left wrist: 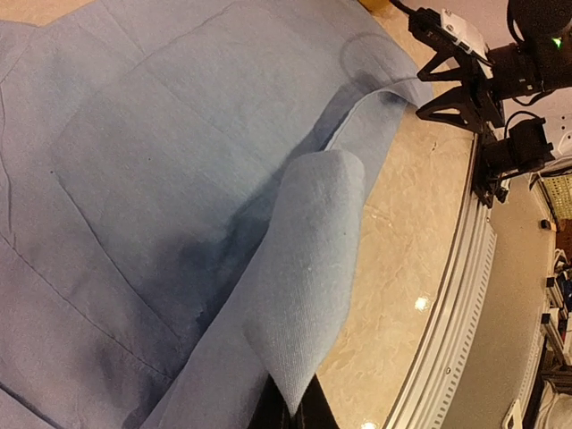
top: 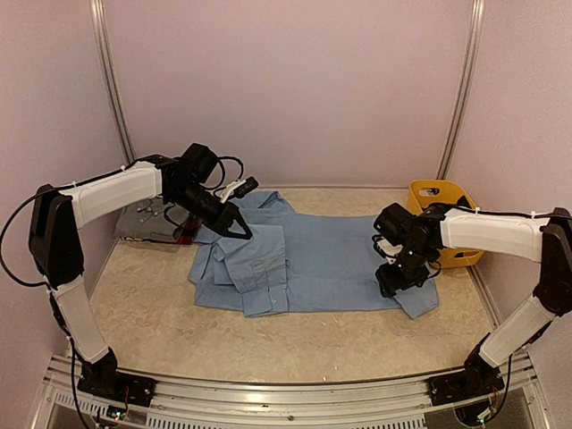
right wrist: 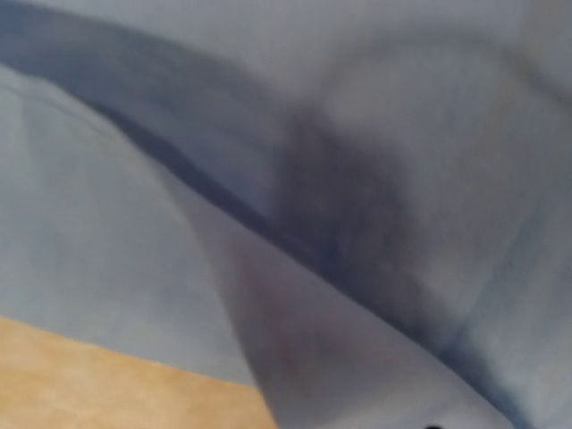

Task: Fold and stack the long sleeve shirts
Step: Fold the flattened shirt at the center of the board.

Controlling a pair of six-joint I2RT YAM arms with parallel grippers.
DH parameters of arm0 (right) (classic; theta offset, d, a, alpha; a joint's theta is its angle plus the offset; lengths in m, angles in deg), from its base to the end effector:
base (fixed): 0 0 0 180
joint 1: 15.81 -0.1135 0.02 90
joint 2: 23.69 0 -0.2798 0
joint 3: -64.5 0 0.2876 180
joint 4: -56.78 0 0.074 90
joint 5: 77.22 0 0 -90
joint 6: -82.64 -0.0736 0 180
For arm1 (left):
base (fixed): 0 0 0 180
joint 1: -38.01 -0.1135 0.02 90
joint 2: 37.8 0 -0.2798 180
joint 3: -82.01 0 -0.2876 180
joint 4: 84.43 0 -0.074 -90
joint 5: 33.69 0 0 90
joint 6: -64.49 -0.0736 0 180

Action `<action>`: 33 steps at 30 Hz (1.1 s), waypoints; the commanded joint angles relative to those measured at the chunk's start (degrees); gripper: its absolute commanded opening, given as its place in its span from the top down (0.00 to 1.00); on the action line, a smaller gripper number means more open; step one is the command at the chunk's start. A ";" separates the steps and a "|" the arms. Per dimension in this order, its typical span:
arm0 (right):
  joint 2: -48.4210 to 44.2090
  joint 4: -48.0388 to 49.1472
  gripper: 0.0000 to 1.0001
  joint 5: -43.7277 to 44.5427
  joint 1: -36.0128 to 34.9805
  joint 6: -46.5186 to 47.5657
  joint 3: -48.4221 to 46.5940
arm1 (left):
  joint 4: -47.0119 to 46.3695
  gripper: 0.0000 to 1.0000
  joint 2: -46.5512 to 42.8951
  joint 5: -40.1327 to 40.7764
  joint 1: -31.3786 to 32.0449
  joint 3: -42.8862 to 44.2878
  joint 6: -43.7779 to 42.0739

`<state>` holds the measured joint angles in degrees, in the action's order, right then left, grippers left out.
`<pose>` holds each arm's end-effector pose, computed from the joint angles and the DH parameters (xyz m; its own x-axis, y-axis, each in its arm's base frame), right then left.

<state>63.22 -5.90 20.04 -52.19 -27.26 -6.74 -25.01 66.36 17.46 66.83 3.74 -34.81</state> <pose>0.2563 0.1773 0.1712 -0.9347 -0.2692 -0.2320 -0.2655 0.9629 -0.0476 0.3613 -0.2515 0.2568 -0.6598 0.5067 -0.5550 0.7512 0.4639 -0.4696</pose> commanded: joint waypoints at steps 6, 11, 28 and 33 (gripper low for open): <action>4.93 -5.18 0.41 5.54 -1.07 -2.25 0.83 | -0.83 1.00 1.17 -1.58 0.32 1.17 -0.70; 7.77 -6.06 0.42 7.83 -1.11 -3.38 0.63 | -0.82 1.00 1.16 -1.49 0.27 1.08 -0.65; 9.00 -10.26 0.78 14.20 -0.96 -6.11 -2.15 | -0.93 1.00 1.55 -0.82 0.12 0.48 -0.97; 9.04 -11.65 0.81 15.76 -0.45 -5.90 -4.20 | -0.98 1.00 1.91 -0.39 0.01 0.65 -0.76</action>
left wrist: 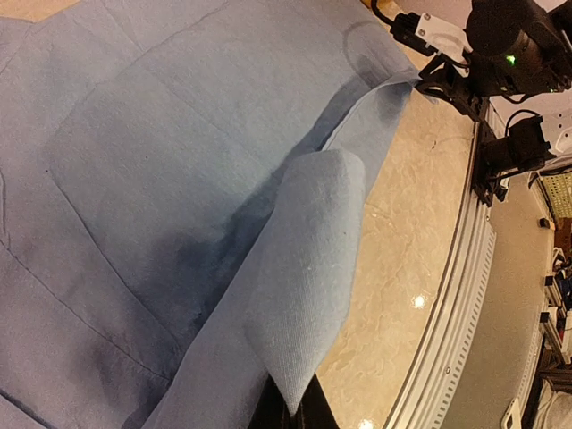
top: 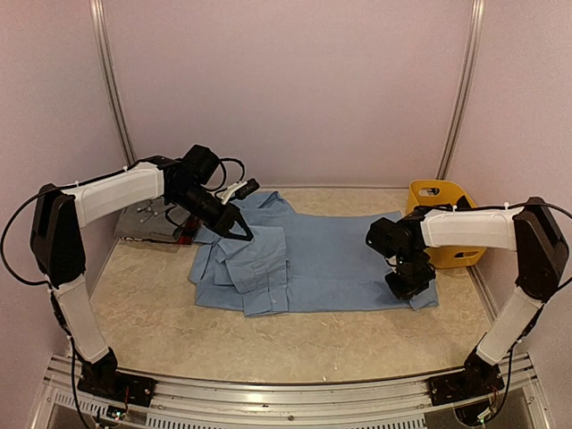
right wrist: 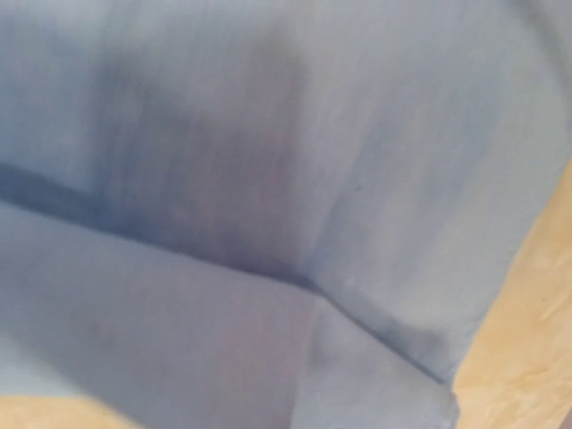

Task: Fold and stack the long sleeve shirts
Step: Fold the flattened shirt at the center of the board.

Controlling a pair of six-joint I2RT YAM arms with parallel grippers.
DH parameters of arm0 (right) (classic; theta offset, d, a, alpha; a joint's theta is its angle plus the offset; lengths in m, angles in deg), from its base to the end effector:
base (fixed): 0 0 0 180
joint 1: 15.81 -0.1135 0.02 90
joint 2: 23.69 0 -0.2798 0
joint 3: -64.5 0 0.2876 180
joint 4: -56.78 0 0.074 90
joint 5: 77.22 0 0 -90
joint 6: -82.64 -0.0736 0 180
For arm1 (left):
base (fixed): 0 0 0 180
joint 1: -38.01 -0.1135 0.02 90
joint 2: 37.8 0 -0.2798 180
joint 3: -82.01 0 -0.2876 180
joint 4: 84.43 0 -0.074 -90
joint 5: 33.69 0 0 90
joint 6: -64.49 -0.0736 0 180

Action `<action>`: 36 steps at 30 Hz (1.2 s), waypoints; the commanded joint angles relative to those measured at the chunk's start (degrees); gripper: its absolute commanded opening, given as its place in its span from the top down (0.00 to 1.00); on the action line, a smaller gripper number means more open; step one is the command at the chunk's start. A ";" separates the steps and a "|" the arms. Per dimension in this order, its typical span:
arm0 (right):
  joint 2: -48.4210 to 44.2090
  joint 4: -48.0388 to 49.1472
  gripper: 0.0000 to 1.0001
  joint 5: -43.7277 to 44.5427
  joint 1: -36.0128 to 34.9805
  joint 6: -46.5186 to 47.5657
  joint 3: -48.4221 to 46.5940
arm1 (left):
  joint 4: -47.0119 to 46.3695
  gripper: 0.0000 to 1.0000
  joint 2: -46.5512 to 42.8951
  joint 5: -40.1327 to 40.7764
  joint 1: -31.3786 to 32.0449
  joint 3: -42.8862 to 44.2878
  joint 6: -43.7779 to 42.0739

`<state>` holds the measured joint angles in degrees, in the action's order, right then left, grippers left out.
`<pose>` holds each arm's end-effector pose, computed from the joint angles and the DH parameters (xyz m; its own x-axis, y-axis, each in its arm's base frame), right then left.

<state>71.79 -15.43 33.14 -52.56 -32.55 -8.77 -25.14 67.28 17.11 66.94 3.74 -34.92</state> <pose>0.2573 0.1602 0.1407 -0.9708 -0.2269 -0.0779 -0.1870 0.9191 -0.3467 0.3627 -0.2536 0.2505 -0.6640 0.5118 -0.5452 0.7477 0.4602 -0.4786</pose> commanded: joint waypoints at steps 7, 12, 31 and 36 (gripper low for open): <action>1.74 -3.41 0.80 4.79 2.00 -1.69 -4.27 | -0.93 1.00 1.09 -0.10 -0.15 0.57 -0.76; 4.03 -3.81 0.74 8.37 5.15 -2.63 -5.86 | -1.37 1.00 1.40 -0.23 -0.40 0.49 -0.26; 2.77 7.37 0.46 5.76 8.10 5.85 -10.10 | -8.20 1.00 7.16 8.76 -1.91 1.03 10.23; -2.40 15.42 0.39 -5.69 7.03 9.80 -8.91 | -9.75 0.99 9.95 12.57 -2.07 4.87 12.17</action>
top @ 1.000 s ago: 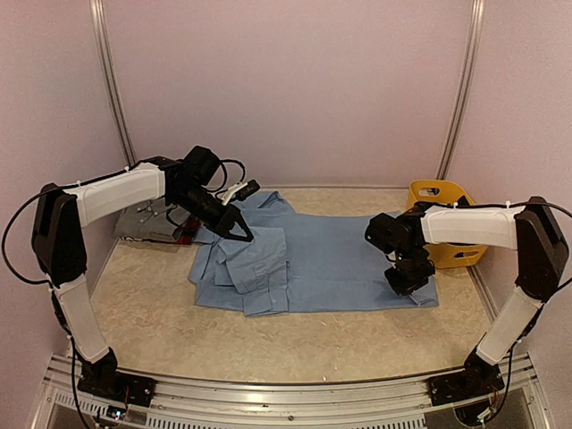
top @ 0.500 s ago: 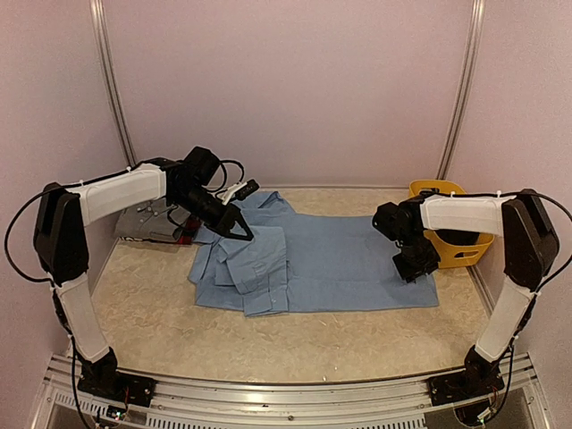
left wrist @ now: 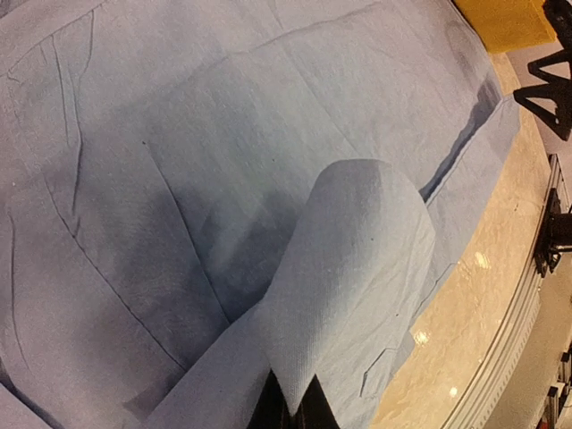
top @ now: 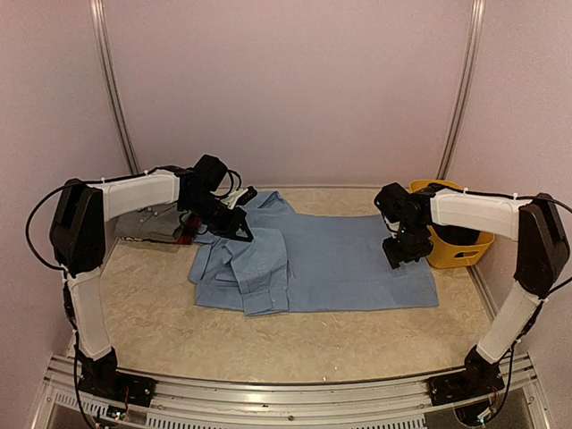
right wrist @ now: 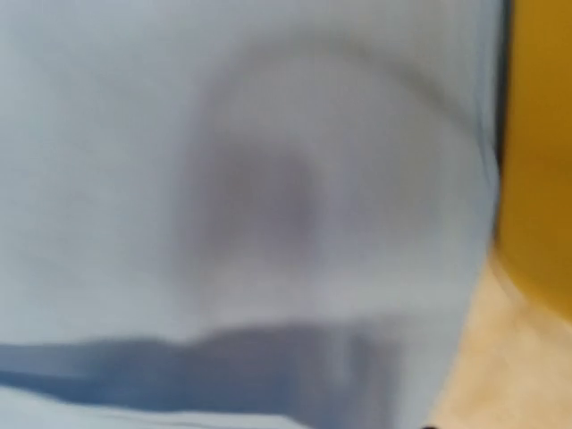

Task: Fold and stack the long sleeve shirts
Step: Fold the flattened shirt at the center of the board.

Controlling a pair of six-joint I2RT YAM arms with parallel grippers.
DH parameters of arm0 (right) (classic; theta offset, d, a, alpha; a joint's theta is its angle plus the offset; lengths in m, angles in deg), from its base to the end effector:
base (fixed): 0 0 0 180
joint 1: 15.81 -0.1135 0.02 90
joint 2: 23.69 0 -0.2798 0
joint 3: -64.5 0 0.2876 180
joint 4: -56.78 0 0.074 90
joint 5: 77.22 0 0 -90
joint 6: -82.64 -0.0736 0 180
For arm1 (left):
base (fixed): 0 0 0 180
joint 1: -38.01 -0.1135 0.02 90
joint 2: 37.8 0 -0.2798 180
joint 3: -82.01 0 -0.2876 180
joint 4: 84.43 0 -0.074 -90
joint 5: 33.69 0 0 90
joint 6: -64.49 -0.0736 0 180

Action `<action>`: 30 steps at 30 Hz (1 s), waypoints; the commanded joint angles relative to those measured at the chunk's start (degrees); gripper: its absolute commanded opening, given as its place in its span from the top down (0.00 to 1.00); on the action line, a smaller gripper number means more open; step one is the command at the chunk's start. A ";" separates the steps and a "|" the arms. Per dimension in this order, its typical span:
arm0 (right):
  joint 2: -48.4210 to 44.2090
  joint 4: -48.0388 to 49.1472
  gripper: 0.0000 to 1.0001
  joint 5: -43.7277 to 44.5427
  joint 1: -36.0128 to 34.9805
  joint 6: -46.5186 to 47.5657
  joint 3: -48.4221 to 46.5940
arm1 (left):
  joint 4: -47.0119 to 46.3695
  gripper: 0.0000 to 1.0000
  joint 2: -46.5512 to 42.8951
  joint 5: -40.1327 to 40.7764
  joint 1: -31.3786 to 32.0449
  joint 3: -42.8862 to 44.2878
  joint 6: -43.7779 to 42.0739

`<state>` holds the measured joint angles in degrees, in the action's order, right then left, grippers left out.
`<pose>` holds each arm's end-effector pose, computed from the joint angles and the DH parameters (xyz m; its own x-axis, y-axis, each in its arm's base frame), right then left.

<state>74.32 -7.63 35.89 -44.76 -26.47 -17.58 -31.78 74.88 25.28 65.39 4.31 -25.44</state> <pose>0.3284 0.1486 0.1719 -0.9420 -0.1770 -0.2852 -0.0838 0.9468 -0.3107 0.4025 -0.2512 0.1977 -0.7921 0.4091 -0.4530 0.6007 0.6539 -0.4600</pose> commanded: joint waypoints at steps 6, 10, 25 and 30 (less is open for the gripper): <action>-7.86 19.60 0.38 -26.69 -3.04 4.14 3.68 | -2.42 0.97 7.15 6.24 -1.21 11.19 3.62; -7.73 28.39 0.37 -33.62 -6.49 0.06 6.15 | -2.92 0.92 9.24 9.34 -2.07 13.58 4.19; 10.60 43.51 0.43 -43.29 -19.71 -10.43 -0.07 | -15.87 0.47 2.97 23.72 -2.38 4.51 8.49; 13.50 44.00 0.49 -44.72 -21.30 -12.02 -1.17 | -21.11 0.39 -4.81 26.84 -2.32 -3.01 10.81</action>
<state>86.26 34.30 -6.71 -65.10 -36.11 -16.44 -45.73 77.57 47.16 63.16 5.36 -17.09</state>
